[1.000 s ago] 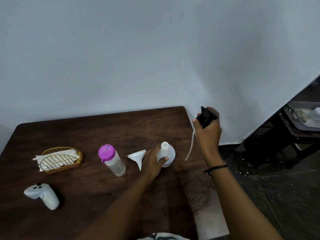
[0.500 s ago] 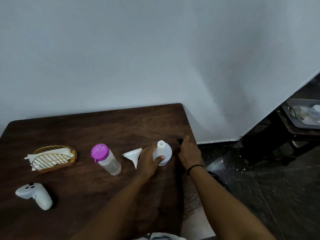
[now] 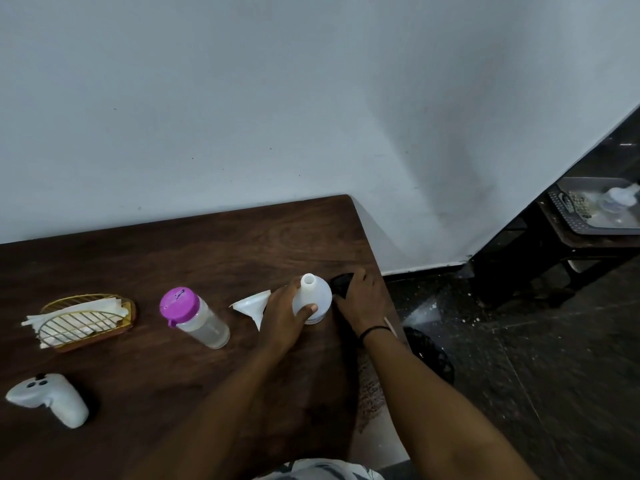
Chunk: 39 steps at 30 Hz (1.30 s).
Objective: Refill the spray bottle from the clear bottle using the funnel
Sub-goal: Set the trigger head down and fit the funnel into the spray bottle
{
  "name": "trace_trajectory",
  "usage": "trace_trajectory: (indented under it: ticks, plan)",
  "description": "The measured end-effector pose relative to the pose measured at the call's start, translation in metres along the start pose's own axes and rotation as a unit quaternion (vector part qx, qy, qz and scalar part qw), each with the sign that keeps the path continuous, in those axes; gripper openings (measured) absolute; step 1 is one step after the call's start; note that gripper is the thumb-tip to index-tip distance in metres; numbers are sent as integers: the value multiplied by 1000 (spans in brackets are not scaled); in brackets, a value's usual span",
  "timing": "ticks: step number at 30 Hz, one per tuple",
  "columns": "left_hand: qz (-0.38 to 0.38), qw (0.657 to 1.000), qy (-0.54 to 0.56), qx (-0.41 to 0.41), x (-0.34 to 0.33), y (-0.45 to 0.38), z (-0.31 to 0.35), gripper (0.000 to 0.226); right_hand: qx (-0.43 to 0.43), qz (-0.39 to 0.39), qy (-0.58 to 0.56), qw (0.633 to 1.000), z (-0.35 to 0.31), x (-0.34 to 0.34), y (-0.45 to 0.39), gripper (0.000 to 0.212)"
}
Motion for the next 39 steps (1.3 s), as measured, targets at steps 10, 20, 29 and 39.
trace_trajectory:
  ticks: [10,20,29,39]
  plan:
    - [-8,1000,-25,1,0,-2,-3,55,17,2,-24,1000,-5,19,3,33]
    - [-25,999,-25,10,0,0,1,60,-35,-1,-64,997,10,31,6,37]
    - [-34,998,-51,-1,0,2,11,58,-39,11,-70,997,9,34,15,33]
    - [-18,999,-41,-8,17,11,23,68,38,80,-115,989,-19,55,32,20]
Point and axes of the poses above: each hand's wrist, its own y-axis away from the middle knuckle, its own x-axis out of the back of the hand, z = x × y, the point moved 6 cm from there along -y, towards the middle knuckle, and after that the axes turned 3 degrees about x, right-handed, at the moved point
